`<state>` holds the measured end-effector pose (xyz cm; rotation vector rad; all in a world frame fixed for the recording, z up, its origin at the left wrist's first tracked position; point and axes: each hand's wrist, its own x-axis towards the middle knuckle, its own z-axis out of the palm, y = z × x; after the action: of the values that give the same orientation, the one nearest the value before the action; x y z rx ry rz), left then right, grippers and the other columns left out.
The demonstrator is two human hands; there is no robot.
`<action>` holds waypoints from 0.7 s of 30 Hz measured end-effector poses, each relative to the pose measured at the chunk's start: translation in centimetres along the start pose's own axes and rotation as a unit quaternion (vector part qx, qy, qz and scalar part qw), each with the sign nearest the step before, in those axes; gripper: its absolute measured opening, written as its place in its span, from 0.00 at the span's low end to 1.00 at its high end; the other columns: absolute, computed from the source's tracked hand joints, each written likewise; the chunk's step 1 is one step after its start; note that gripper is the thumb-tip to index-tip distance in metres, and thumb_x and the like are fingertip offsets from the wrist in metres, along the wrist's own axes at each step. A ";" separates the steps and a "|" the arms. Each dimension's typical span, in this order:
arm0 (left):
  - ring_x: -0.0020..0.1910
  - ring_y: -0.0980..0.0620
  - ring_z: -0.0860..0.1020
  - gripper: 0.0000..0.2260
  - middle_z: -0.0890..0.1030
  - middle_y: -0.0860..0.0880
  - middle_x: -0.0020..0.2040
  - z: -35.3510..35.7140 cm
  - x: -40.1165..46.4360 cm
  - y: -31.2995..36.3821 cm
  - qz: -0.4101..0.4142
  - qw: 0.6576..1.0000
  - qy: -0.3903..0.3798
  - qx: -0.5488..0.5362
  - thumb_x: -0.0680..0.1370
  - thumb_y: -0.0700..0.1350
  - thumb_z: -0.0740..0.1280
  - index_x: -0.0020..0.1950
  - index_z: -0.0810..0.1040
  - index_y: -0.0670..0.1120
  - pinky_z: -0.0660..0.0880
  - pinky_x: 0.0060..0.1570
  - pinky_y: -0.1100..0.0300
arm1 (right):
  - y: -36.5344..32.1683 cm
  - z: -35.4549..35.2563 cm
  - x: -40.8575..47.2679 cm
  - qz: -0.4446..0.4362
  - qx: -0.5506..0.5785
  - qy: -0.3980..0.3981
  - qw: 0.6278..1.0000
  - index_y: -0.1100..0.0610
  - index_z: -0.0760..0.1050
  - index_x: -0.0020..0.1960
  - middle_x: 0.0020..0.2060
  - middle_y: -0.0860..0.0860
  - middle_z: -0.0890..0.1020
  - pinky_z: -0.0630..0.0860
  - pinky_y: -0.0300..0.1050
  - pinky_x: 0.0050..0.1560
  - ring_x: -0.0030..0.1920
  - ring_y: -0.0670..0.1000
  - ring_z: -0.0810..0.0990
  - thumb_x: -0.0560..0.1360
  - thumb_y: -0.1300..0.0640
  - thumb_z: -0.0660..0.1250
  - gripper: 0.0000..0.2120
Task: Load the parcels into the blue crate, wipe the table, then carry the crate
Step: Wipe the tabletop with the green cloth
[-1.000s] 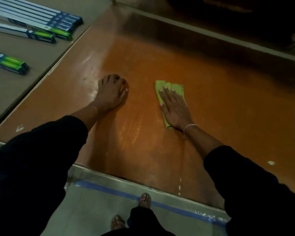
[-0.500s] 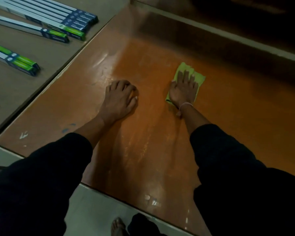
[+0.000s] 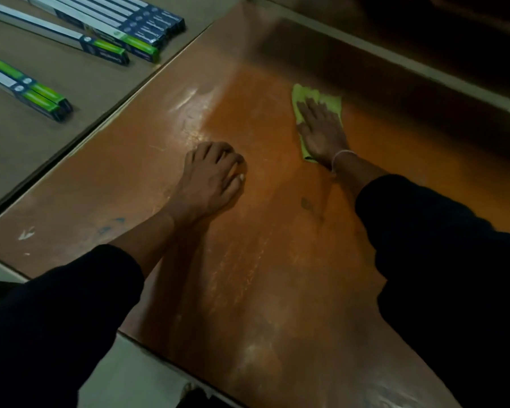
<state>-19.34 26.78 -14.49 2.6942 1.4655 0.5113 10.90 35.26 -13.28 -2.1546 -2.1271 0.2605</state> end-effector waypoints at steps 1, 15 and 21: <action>0.67 0.43 0.67 0.18 0.71 0.47 0.68 0.0 0.0 0.0 0.000 1.000 0.001 -0.001 0.82 0.58 0.58 0.68 0.72 0.52 0.66 0.61 0.45 | 0.8 -0.2 0.4 0.011 -0.001 0.005 1.000 0.47 0.49 0.81 0.81 0.48 0.49 0.46 0.55 0.79 0.80 0.54 0.46 0.83 0.43 0.44 0.28; 0.68 0.41 0.67 0.18 0.71 0.46 0.68 -0.4 -0.2 0.2 0.002 1.000 -0.006 0.001 0.83 0.59 0.57 0.69 0.73 0.51 0.65 0.63 0.44 | -2.0 1.4 -5.6 0.165 0.000 0.043 0.985 0.50 0.50 0.81 0.81 0.51 0.50 0.48 0.58 0.78 0.80 0.58 0.48 0.82 0.43 0.43 0.29; 0.67 0.41 0.68 0.19 0.72 0.45 0.67 -0.5 -0.6 0.2 0.006 1.000 -0.009 -0.010 0.83 0.58 0.56 0.68 0.74 0.50 0.66 0.62 0.45 | -4.9 2.4 -11.0 0.033 -0.016 0.043 0.998 0.47 0.50 0.81 0.81 0.48 0.49 0.47 0.57 0.79 0.80 0.55 0.47 0.83 0.43 0.43 0.27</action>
<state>-19.67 26.11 -14.13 2.6864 1.4332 0.4984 5.56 24.21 -14.16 -2.2143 -2.0300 0.1381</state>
